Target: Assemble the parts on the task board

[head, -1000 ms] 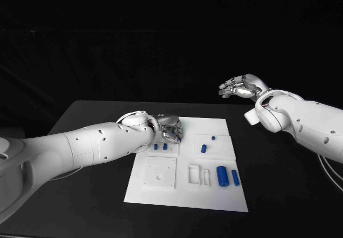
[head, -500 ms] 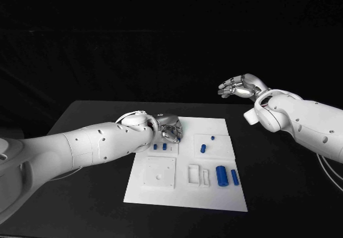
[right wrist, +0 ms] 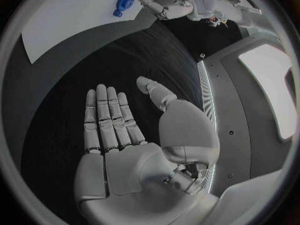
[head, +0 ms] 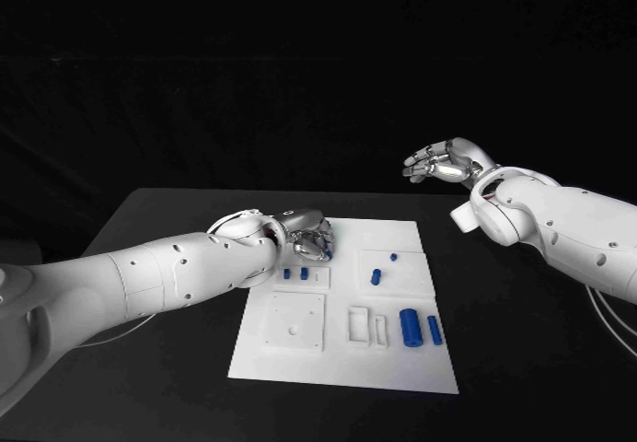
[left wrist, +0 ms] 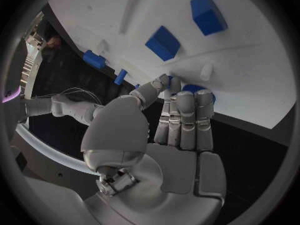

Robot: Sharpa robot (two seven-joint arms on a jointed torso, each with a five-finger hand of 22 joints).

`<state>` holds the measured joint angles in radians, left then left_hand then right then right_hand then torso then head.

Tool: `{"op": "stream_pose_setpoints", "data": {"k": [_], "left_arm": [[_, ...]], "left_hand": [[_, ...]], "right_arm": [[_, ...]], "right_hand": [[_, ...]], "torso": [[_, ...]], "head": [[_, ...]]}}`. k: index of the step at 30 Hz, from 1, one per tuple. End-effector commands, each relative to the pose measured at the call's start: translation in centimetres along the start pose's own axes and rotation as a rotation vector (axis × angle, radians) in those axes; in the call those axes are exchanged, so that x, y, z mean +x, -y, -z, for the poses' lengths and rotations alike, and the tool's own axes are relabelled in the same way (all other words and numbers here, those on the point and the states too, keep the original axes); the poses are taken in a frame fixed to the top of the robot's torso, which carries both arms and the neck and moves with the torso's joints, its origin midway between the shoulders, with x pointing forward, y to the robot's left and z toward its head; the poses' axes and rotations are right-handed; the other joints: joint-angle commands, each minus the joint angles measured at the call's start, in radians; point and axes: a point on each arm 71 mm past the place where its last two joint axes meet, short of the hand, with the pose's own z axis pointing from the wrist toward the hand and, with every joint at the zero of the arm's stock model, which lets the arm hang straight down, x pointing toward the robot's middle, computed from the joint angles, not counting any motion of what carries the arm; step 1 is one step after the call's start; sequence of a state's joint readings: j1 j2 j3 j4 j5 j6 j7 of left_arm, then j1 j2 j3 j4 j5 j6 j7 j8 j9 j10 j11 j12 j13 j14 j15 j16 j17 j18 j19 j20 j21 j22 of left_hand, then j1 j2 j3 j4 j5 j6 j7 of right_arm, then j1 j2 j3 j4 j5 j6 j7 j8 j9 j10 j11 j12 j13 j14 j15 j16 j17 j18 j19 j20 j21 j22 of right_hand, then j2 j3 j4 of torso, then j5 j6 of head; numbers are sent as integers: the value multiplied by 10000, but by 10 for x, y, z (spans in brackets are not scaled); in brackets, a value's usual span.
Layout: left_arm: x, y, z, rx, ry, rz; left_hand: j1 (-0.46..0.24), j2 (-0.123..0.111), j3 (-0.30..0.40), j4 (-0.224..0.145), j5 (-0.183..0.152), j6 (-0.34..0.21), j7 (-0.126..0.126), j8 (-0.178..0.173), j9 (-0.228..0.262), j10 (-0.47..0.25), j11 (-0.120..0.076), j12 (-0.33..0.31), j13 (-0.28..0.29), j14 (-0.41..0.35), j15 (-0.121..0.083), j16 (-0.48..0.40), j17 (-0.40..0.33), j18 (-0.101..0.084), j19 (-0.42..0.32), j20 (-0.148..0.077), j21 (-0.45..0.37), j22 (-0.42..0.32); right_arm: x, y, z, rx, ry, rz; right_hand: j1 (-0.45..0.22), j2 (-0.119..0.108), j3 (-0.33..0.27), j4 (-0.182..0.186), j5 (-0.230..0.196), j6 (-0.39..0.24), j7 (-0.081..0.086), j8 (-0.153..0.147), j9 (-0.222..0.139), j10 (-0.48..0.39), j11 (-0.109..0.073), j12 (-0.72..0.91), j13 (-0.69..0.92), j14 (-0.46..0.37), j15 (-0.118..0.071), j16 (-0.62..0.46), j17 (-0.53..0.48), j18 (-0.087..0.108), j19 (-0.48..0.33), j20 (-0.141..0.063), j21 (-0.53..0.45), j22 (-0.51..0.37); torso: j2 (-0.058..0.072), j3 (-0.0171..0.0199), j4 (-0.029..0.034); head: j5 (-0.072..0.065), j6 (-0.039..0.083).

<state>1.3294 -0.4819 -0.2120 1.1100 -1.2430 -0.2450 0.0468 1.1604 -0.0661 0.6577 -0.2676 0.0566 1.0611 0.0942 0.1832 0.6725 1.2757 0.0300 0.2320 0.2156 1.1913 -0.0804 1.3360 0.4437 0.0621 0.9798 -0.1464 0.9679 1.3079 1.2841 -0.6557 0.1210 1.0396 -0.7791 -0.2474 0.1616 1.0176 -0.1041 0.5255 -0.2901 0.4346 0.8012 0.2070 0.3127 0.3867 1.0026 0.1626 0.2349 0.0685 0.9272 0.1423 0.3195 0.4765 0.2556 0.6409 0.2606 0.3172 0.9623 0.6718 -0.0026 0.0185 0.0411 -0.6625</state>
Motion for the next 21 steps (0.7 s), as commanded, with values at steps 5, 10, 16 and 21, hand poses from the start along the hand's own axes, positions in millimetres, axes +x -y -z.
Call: {"op": "stream_pose_setpoints", "data": {"k": [5,10,16,21], "left_arm": [[-13,-1,2,12,1021,995],[-17,-1,3,-52,834,1284],[-19,-4,9,-261,174,1534],[-20,-10,16,-505,-236,1611]], "left_hand": [[-14,140,100,-20,21,146,59,82,-37,100,26,-154,-11,171,5,59,-7,450,166,-303,80,142],[-36,147,109,-44,19,153,58,100,-55,155,18,-217,-3,241,-4,103,5,465,226,-312,116,145],[-54,166,112,-53,19,164,53,115,-63,196,10,-246,4,271,-11,126,11,471,247,-315,134,148],[-54,170,118,-69,31,165,50,121,-68,212,7,-266,7,283,-15,135,12,475,252,-318,141,150]], "right_arm": [[1,-1,0,-122,-104,40],[1,-1,0,-111,-89,46],[0,0,0,-92,-83,53],[-1,1,0,-83,-70,60]], "right_hand": [[44,-25,-56,6,-30,-38,8,-51,-11,21,48,-72,-9,-29,66,-42,-15,61,-75,-36,-72,17],[44,-28,-59,7,-27,-38,8,-50,-12,21,47,-75,-9,-31,66,-44,-18,61,-77,-35,-73,17],[43,-29,-63,8,-24,-38,8,-50,-13,22,46,-80,-9,-33,66,-44,-20,61,-79,-34,-74,18],[42,-30,-67,8,-21,-39,8,-50,-14,23,46,-84,-9,-33,67,-44,-23,61,-81,-33,-74,19]], "torso": [[1,8,-1],[-3,12,7],[-2,10,11],[-3,6,18]], "head": [[-3,7],[11,26],[15,42],[14,28]]}}
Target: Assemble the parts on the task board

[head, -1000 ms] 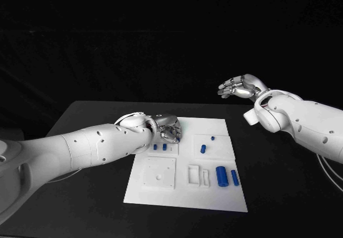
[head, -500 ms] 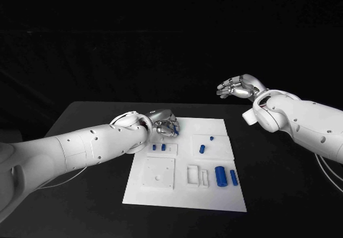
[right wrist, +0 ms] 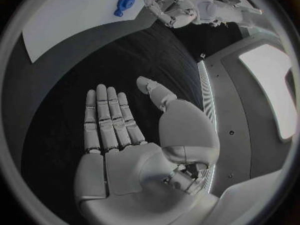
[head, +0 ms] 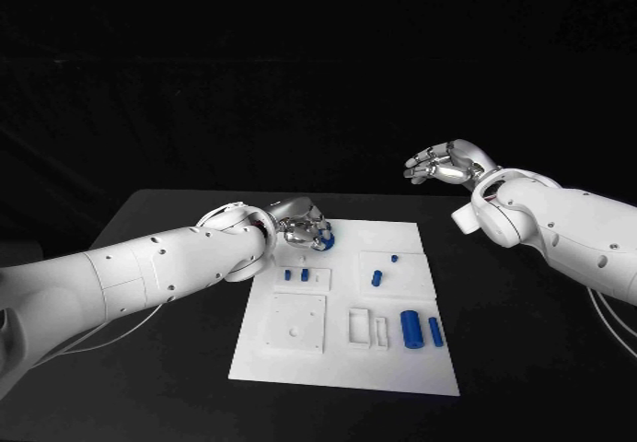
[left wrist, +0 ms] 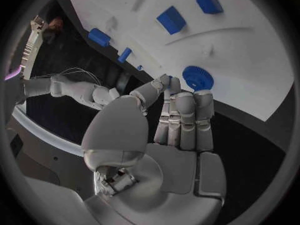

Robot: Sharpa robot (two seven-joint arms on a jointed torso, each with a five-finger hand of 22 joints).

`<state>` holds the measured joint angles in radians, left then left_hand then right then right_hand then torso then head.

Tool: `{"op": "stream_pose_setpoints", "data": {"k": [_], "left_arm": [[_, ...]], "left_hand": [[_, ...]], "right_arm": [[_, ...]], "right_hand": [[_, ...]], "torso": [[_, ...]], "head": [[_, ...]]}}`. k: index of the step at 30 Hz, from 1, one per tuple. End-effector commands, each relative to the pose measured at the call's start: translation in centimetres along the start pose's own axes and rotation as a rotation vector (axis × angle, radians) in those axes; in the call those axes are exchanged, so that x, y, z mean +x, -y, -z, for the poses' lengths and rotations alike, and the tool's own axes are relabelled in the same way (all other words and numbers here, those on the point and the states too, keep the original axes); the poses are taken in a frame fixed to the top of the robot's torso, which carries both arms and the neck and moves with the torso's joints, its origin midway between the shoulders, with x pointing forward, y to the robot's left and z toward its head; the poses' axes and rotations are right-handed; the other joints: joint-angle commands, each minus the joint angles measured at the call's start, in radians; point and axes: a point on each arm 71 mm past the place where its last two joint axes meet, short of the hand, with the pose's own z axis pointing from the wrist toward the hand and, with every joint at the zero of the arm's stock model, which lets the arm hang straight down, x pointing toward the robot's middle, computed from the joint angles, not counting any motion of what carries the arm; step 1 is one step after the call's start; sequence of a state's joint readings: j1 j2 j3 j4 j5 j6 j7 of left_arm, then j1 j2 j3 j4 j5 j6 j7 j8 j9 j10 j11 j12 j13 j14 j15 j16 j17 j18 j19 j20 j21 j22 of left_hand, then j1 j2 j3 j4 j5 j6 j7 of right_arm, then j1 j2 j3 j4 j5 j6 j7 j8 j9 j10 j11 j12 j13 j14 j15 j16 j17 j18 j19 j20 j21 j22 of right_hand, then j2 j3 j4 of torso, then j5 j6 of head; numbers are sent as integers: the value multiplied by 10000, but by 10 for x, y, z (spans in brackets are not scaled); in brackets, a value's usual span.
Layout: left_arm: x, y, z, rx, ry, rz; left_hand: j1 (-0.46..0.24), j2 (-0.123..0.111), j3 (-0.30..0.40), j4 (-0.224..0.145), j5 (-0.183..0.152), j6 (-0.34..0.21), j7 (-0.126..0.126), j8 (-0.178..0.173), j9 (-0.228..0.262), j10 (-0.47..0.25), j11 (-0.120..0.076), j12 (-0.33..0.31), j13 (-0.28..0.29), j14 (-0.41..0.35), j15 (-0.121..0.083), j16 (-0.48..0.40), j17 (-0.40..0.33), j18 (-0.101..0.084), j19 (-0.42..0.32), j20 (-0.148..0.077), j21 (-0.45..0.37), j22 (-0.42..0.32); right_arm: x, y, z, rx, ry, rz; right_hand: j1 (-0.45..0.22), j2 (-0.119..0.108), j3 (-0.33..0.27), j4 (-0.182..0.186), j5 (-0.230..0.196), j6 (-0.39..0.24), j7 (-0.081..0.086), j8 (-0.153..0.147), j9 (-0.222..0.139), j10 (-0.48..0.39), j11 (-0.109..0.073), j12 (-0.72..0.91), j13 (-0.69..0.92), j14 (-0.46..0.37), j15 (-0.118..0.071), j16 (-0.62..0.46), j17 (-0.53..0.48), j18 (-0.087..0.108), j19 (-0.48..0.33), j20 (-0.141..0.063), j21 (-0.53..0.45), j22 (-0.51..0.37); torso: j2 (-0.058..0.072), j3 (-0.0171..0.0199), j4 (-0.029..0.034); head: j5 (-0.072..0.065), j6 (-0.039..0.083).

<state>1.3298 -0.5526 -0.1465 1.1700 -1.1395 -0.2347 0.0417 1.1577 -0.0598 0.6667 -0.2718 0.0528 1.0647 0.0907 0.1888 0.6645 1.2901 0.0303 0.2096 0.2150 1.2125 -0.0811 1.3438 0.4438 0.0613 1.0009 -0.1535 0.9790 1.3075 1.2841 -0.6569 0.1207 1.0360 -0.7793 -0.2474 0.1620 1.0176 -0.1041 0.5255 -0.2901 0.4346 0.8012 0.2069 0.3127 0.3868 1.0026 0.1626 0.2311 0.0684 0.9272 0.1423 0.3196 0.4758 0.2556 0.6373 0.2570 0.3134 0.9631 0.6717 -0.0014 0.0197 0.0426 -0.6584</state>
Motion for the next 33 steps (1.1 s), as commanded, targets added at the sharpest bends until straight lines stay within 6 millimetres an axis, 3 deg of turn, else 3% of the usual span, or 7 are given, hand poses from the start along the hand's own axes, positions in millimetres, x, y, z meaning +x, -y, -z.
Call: {"op": "stream_pose_setpoints", "data": {"k": [1,17,33], "left_arm": [[3,-3,3,-336,-757,207],[-10,-21,20,-906,-983,348],[-16,-33,27,-1359,-1146,533]], "left_hand": [[-27,106,28,-29,70,130,85,66,12,70,4,-44,13,72,-8,57,12,483,41,-247,31,153],[-31,93,34,-52,71,142,80,82,5,102,-1,-75,20,74,-12,56,8,486,41,-249,36,153],[-30,86,39,-69,68,150,75,96,-1,132,-6,-102,26,83,-18,56,3,491,50,-253,40,150]], "right_arm": [[0,-1,0,-107,-96,44],[0,0,0,-98,-94,47],[-1,0,1,-95,-100,49]], "right_hand": [[42,-31,-68,9,-20,-39,9,-50,-16,23,46,-46,-8,-33,67,-45,-16,62,-46,2,-37,11],[43,-32,-77,8,-14,-40,9,-49,-19,28,46,-56,-7,-34,67,-45,-22,62,-49,3,-38,13],[47,-33,-85,7,-12,-40,8,-48,-22,31,46,-66,-6,-34,66,-45,-28,62,-51,3,-38,15]], "torso": [[-2,-5,3],[7,-12,-1],[5,6,-6]], "head": [[2,-12],[70,-31],[152,-27]]}}
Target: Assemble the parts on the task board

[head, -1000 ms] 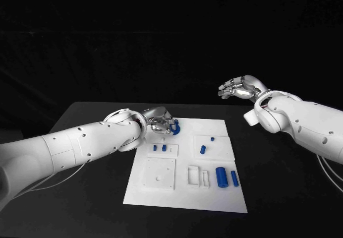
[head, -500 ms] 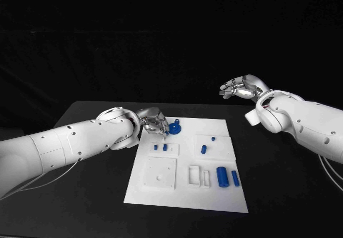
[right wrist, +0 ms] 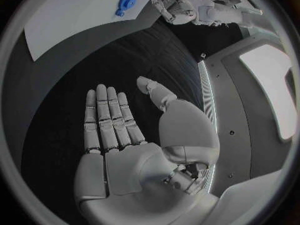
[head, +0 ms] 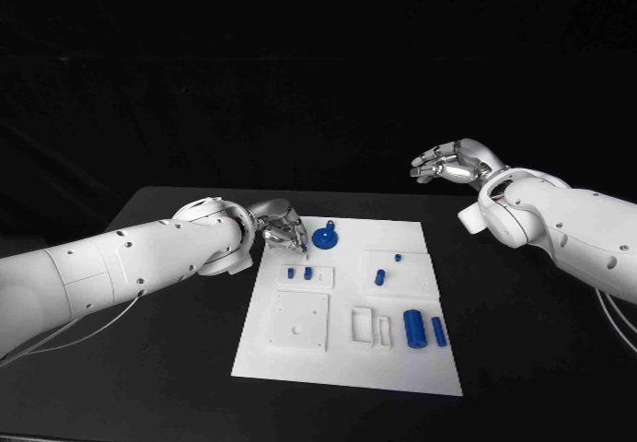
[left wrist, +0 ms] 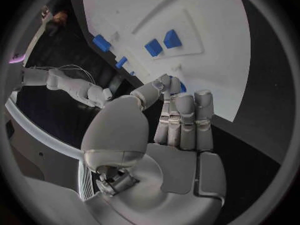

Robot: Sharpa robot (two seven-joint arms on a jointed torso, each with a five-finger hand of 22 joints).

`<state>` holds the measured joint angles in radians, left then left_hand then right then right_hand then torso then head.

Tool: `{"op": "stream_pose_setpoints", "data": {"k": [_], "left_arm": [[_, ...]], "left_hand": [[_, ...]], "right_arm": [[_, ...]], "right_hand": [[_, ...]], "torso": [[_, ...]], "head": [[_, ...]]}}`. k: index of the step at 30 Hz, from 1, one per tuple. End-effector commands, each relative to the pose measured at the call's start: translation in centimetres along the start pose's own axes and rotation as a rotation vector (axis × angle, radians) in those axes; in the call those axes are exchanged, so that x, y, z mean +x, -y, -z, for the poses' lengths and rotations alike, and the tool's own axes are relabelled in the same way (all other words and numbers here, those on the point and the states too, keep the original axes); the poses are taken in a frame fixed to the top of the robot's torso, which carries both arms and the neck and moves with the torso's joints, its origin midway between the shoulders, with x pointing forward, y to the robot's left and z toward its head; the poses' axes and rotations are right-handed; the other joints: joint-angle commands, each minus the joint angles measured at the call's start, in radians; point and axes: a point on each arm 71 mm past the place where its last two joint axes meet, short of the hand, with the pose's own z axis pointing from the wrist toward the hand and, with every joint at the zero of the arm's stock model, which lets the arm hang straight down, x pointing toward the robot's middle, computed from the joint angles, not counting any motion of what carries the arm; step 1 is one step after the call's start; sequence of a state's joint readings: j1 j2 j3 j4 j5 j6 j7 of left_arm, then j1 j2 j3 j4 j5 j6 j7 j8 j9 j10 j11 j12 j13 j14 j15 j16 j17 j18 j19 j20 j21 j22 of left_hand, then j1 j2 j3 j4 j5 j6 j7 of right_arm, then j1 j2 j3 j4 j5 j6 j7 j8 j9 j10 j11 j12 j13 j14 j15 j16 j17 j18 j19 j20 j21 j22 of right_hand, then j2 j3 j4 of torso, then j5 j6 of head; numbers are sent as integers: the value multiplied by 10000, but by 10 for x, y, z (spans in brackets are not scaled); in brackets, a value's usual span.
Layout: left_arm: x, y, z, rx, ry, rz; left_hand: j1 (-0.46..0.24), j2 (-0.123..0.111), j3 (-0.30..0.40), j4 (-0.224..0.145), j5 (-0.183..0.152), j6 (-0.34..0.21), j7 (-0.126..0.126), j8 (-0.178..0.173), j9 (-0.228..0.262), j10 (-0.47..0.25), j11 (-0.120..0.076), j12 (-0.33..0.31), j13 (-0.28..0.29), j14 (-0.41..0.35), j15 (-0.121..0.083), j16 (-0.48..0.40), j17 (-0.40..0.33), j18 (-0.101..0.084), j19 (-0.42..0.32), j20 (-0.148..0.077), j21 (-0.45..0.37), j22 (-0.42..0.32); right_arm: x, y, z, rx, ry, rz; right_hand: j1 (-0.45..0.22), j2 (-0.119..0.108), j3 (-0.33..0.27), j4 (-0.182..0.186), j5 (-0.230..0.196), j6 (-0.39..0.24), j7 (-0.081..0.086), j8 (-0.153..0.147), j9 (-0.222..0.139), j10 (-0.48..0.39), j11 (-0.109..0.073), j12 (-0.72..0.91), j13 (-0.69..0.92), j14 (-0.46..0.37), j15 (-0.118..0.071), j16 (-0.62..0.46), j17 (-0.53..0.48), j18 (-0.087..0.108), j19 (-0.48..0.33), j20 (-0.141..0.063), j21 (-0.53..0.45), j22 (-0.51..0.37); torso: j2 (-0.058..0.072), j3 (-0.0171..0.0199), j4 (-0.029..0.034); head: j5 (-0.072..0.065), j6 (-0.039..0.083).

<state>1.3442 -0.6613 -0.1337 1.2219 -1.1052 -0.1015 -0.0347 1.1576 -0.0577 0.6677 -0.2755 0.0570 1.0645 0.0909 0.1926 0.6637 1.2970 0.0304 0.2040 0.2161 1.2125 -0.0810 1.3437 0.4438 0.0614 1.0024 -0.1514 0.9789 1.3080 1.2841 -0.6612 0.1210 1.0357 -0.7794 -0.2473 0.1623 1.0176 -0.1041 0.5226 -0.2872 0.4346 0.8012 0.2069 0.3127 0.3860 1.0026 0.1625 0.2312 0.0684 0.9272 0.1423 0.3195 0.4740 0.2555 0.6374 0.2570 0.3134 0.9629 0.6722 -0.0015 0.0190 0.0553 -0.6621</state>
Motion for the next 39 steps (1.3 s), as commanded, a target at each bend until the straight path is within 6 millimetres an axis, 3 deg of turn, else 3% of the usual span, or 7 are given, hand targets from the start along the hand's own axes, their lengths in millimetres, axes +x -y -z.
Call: {"op": "stream_pose_setpoints", "data": {"k": [1,39], "left_arm": [[1,0,-1,-94,-257,144],[6,2,-8,-206,-706,194]], "left_hand": [[-29,66,30,-33,25,152,73,57,7,63,-7,-47,15,83,-19,56,3,490,35,-274,41,145],[-50,88,28,-36,6,144,75,69,-10,103,-8,-103,25,77,-21,46,-8,491,39,-274,42,139]], "right_arm": [[1,-1,0,-121,-132,32],[1,-1,0,-125,-120,36]], "right_hand": [[47,-33,-56,-22,-12,-40,8,-48,-14,32,47,-67,-7,-34,66,-44,-10,63,-52,3,-39,17],[61,-28,-69,-22,-10,-40,6,-45,-21,43,49,-90,-5,-34,65,-43,-24,63,-55,4,-40,21]], "torso": [[2,5,-3],[9,2,-20]], "head": [[26,10],[79,-40]]}}
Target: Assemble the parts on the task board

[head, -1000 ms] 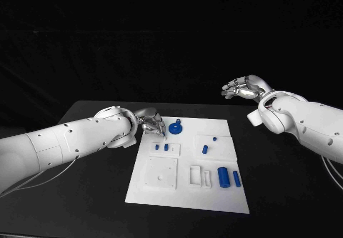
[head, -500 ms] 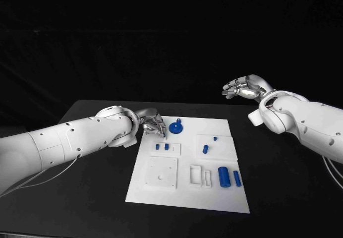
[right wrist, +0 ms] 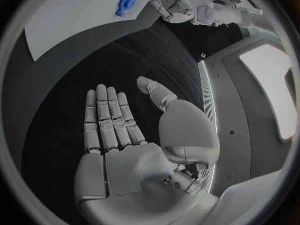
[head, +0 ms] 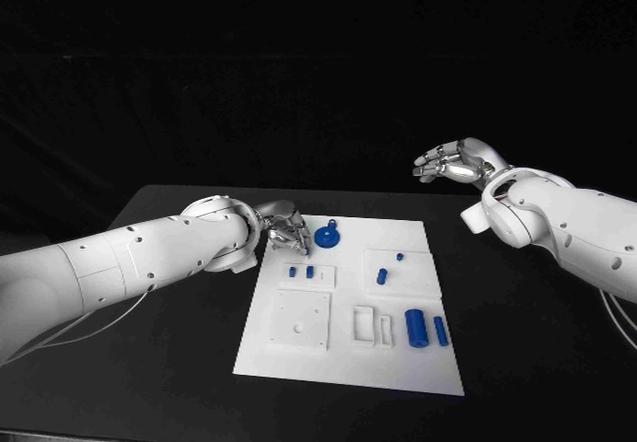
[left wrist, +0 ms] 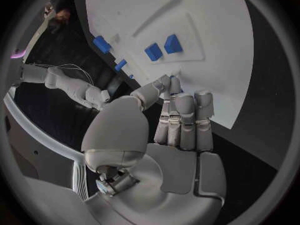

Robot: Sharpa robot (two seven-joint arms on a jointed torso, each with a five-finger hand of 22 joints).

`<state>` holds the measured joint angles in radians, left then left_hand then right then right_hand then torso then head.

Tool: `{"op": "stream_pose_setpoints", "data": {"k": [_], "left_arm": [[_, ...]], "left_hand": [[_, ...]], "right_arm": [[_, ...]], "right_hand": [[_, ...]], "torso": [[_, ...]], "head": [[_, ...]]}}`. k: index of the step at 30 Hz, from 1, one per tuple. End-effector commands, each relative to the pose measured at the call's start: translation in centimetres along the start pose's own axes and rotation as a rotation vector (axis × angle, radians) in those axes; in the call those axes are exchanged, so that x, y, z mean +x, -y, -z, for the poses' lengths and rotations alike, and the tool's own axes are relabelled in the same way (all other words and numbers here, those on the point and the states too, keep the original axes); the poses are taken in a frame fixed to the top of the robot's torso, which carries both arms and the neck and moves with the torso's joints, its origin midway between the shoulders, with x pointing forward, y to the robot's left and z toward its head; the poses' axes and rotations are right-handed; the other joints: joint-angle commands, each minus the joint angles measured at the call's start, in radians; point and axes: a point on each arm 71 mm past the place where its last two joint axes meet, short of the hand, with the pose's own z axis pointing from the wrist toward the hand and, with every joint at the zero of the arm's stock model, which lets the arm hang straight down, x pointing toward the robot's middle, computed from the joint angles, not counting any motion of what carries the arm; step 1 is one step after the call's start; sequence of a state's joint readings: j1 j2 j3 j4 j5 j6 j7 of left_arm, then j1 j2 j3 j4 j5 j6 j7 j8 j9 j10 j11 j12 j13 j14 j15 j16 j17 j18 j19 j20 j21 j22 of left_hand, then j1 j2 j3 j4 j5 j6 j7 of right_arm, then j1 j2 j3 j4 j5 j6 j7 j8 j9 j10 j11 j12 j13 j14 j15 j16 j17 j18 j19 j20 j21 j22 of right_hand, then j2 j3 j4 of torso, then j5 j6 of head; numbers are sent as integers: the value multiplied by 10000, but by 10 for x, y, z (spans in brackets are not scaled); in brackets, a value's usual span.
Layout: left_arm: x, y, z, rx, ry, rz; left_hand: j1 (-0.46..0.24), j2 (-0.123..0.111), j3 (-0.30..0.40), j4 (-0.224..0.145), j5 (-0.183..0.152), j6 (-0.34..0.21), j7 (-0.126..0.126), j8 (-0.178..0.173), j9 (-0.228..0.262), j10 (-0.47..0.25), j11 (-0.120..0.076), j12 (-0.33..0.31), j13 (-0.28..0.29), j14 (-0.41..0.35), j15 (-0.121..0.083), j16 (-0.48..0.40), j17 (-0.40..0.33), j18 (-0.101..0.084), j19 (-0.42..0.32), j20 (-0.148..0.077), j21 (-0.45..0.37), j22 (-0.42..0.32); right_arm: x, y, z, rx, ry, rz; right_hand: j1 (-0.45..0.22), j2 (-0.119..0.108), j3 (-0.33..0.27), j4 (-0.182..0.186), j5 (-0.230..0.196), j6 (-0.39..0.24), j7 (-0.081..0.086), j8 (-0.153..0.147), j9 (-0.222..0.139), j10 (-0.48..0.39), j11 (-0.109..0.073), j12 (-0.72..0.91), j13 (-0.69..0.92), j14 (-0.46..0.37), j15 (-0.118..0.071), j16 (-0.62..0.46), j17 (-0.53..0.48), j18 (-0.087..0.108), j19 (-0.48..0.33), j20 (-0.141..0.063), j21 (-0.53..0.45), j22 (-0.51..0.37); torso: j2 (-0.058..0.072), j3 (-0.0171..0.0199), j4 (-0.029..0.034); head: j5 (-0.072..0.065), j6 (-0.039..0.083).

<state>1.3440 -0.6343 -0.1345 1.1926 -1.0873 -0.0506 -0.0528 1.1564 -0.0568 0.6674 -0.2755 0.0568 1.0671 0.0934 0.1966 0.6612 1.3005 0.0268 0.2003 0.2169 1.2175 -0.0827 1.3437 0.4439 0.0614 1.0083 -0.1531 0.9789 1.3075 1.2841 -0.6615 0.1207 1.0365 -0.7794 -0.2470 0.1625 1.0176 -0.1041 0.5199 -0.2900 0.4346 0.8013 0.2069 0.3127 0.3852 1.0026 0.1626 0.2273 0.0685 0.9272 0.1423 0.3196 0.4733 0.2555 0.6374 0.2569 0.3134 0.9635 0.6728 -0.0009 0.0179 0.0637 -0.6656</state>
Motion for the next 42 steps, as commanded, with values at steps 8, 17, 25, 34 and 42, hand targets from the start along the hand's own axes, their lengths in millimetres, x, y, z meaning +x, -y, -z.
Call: {"op": "stream_pose_setpoints", "data": {"k": [8,17,25,34,42], "left_arm": [[2,-2,-1,-186,-346,60],[4,-3,-1,-325,-631,32],[6,-2,-4,-351,-732,21],[7,-4,-5,-413,-699,38],[7,-6,-5,-588,-901,18]], "left_hand": [[-40,88,30,-38,6,113,52,30,11,71,28,-79,18,25,-3,44,-10,491,-20,-257,43,143],[-40,94,30,-41,1,107,53,30,8,74,29,-90,19,22,-2,42,-12,491,-21,-257,43,143],[-44,102,27,-43,-4,101,55,31,5,79,30,-102,20,19,-1,40,-14,491,-22,-256,42,142],[-50,114,24,-42,-5,93,58,30,0,81,32,-118,21,16,0,37,-17,490,-23,-256,42,141],[-63,137,17,-34,-11,76,64,28,-7,86,34,-140,23,23,2,43,-15,491,-16,-256,46,141]], "right_arm": [[0,-1,0,-118,-102,39],[0,-1,0,-123,-104,38],[1,-1,0,-135,-114,34],[1,-1,0,-133,-113,36],[0,-1,0,-132,-106,38]], "right_hand": [[64,-28,-44,6,-10,-40,6,-45,-15,46,49,-56,-5,-33,65,-42,-20,63,-56,4,-40,15],[67,-29,-45,5,-10,-40,6,-44,-16,48,49,-60,-5,-33,66,-42,-22,63,-56,4,-40,16],[69,-29,-48,6,-10,-40,6,-44,-17,50,50,-64,-5,-33,66,-42,-25,63,-56,4,-41,16],[71,-29,-50,6,-10,-40,6,-43,-19,51,51,-69,-5,-33,66,-42,-28,63,-57,4,-41,17],[71,-30,-52,7,-10,-40,6,-43,-20,52,51,-72,-5,-34,66,-42,-30,63,-57,5,-42,17]], "torso": [[-2,3,1],[-2,-1,1],[3,-5,-4],[0,-1,2],[-3,3,-1]], "head": [[-14,-32],[-20,-51],[-31,-69],[-41,-90],[-40,-101]]}}
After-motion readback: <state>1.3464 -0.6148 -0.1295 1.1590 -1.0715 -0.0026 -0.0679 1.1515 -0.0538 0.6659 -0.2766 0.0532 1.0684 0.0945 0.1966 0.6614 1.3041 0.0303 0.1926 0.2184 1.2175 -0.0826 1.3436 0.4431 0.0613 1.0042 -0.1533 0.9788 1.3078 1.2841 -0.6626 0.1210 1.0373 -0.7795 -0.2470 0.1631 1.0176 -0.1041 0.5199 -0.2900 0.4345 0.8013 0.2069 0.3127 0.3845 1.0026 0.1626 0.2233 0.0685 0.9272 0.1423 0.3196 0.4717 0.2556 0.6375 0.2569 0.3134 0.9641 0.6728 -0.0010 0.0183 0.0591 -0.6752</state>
